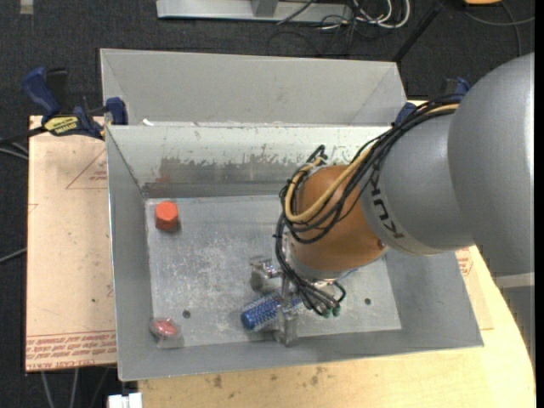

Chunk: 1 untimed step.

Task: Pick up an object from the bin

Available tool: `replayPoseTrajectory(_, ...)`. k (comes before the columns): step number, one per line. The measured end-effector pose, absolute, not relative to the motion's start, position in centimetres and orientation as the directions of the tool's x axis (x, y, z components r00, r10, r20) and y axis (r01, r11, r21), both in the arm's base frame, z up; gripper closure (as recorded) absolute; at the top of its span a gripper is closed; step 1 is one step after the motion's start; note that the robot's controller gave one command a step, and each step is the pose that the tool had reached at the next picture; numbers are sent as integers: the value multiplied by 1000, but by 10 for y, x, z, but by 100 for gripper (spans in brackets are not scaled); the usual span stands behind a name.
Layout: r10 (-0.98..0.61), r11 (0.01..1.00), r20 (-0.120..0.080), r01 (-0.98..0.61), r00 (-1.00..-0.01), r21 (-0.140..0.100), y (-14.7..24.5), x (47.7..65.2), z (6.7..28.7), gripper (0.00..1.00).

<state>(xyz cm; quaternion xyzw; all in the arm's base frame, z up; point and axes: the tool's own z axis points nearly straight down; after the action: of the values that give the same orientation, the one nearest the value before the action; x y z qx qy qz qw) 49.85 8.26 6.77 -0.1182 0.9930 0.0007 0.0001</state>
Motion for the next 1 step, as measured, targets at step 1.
replayPoseTrajectory(1,-234,972,1,-234,-972,2,82,499,69,100)
